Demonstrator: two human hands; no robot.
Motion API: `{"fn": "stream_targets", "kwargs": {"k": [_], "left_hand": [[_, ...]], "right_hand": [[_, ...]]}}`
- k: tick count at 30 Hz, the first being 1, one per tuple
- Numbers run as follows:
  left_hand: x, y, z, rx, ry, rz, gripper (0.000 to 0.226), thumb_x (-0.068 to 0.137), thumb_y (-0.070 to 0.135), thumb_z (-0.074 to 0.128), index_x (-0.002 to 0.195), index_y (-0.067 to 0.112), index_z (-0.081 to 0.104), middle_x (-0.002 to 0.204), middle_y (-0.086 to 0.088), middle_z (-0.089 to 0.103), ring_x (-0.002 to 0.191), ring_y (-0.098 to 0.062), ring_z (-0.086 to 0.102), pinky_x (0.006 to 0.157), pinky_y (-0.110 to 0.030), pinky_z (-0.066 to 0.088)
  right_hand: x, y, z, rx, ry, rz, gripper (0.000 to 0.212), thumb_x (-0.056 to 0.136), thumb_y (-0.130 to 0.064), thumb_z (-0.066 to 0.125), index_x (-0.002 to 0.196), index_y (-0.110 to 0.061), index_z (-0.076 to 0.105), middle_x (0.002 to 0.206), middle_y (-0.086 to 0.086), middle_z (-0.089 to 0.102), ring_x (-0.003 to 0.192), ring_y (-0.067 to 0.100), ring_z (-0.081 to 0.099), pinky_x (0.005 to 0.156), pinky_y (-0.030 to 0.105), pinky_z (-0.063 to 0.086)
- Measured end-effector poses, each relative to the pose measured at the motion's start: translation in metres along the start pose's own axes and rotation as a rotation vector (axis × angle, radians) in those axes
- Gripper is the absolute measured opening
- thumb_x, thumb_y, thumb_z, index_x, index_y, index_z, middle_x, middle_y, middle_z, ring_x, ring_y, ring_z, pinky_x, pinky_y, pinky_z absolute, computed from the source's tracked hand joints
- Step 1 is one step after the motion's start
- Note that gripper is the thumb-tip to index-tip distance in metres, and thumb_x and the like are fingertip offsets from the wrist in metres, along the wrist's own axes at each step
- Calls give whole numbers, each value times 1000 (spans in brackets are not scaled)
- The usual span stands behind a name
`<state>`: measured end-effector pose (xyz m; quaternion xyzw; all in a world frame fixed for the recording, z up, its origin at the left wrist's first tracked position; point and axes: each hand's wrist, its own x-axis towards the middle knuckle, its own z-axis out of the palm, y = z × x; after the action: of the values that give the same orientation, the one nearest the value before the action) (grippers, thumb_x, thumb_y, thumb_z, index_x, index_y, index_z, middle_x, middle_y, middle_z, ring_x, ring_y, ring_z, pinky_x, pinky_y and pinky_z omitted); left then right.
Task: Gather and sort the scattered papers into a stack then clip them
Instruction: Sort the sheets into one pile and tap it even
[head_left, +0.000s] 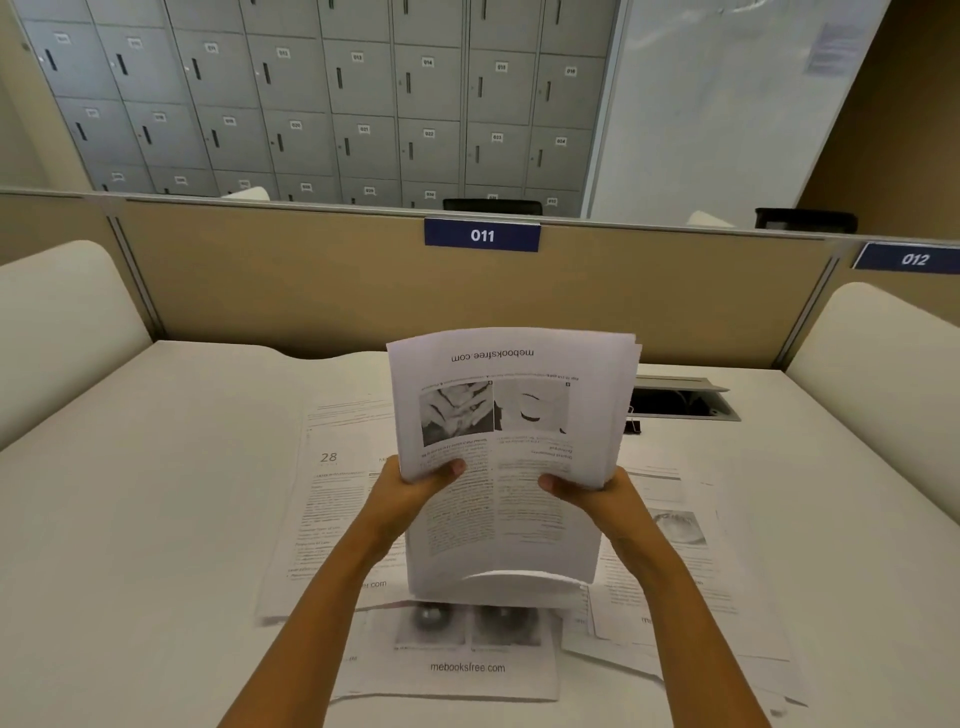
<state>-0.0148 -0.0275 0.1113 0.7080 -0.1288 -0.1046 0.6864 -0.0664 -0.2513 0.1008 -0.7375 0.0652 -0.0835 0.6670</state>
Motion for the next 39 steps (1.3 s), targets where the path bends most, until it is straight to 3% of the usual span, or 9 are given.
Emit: {"fn": "stream_targets", "kwargs": {"k": [3,8,13,17,20,26,30,34,39], "left_hand": [[-1,-5,3,-39,37,-18,30,66,34,68,95,30,65,93,3,72,95,-24,66,81,-44,55],[-3,-21,10,-9,71,-63,15,83,21,64,94,32,61,96,4,66,94,-17,62,75,-33,54],[4,-14,12,-52,111,-88,13,84,22,63,97,24,63,97,2,68,92,-17,65,79,-33,54],[15,-11,7,-85,178,-179,28,85,22,63,111,15,61,105,-4,67,93,-24,65,81,-38,53],[22,-18,3,-17,246,-183,31,87,18,61,117,12,59,108,-4,65,94,-24,63,85,-40,52],[16,-54,-25,417,576,-129,35,87,13,60,121,10,55,116,-12,64,104,-31,62,89,-41,48],[7,-78,-59,874,628,-422,77,75,36,72,137,8,36,139,-20,42,128,-37,39,103,-50,34],[-4,-93,-79,839,621,-552,100,64,42,79,139,3,26,141,-25,32,133,-40,28,107,-52,27],[-3,-91,-96,645,695,-559,94,62,16,84,138,-2,31,136,-28,39,127,-43,36,103,-53,33]], "right_hand": [[-2,4,0,29,22,0,27,61,-34,78,85,-42,69,85,-15,74,86,11,69,68,22,55],[-9,30,5,-1,11,80,32,73,-18,76,95,-38,64,93,-16,69,89,3,64,73,18,55],[-9,35,-1,-10,60,110,32,71,-31,79,100,-27,66,96,-7,72,89,10,67,67,18,55],[-7,39,-4,-10,110,94,33,73,-31,77,102,-22,65,96,-5,73,79,7,70,60,17,54],[-4,49,0,-36,147,101,36,76,-29,73,108,-18,63,100,-3,71,85,11,68,63,19,55],[-5,71,1,-108,243,121,45,80,-28,70,121,-15,56,110,0,62,93,16,60,81,29,50],[-8,81,-3,-141,273,127,52,82,-26,68,128,-11,50,124,6,59,106,23,57,90,34,46],[-14,90,-6,-164,270,137,53,82,-25,67,130,-11,49,129,9,57,105,20,56,90,32,45],[-16,94,-6,-195,238,140,50,82,-27,68,127,-14,51,126,7,60,98,15,56,82,23,47]]}}
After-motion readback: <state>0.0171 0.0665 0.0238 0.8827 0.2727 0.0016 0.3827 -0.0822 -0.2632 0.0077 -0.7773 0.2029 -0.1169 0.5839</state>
